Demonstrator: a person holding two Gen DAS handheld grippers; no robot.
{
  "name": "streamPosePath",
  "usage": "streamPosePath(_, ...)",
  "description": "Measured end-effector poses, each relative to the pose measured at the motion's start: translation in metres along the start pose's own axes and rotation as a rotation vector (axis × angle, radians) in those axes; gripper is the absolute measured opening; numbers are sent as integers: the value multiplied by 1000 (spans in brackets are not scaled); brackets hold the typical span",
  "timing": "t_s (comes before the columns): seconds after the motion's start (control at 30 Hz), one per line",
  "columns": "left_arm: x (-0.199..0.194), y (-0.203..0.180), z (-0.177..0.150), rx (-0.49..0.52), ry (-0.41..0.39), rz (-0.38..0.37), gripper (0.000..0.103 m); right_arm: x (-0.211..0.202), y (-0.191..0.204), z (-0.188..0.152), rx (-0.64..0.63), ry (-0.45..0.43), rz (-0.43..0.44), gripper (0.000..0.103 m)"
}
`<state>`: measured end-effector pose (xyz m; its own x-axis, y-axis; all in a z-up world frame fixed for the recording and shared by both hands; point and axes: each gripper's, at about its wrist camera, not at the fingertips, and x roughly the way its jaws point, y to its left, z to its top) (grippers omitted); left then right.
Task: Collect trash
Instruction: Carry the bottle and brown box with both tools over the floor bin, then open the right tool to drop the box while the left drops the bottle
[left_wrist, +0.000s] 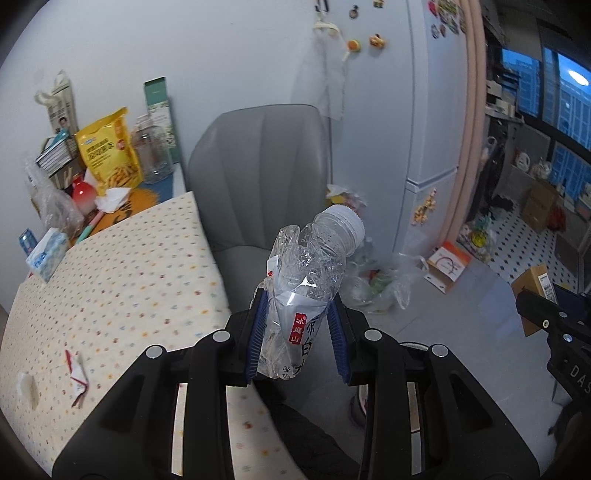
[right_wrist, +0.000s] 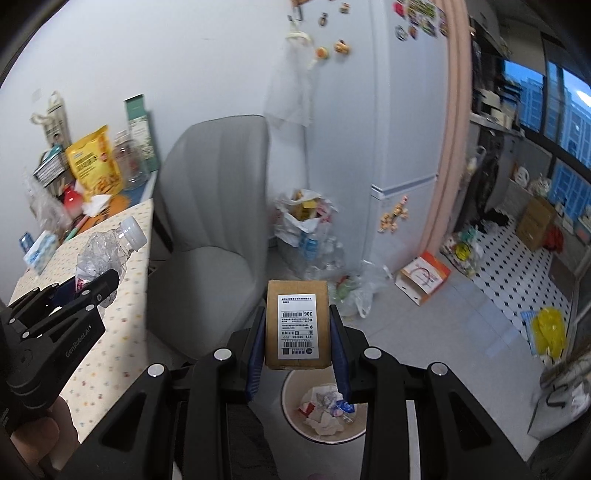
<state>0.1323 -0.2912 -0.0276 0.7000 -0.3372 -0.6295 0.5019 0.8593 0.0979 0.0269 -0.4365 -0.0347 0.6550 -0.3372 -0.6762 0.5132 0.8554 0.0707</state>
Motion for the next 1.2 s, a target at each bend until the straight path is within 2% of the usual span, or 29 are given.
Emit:
streamPosePath(0.23, 30, -38, 5, 59, 44, -28, 32, 29, -38, -3, 56, 42, -24, 32)
streamPosePath(0.6, 70, -68, 2, 104, 116, -36, 32, 78, -71, -11, 111, 114, -42, 32)
streamPosePath(0.67, 74, -72, 1, 109, 125, -37, 32, 83, -75, -11, 119, 114, -39, 38)
streamPosePath(0.7, 76, -73, 1, 111, 129, -38, 32, 84, -77, -11, 118, 112, -43, 48)
streamPosePath(0.73, 78, -76, 1, 114, 135, -41, 32, 85, -79, -12, 118, 107, -53, 50)
streamPosePath(1.2, 89, -137, -12, 211, 181, -130, 32, 77, -138, -31, 208, 122, -138, 50)
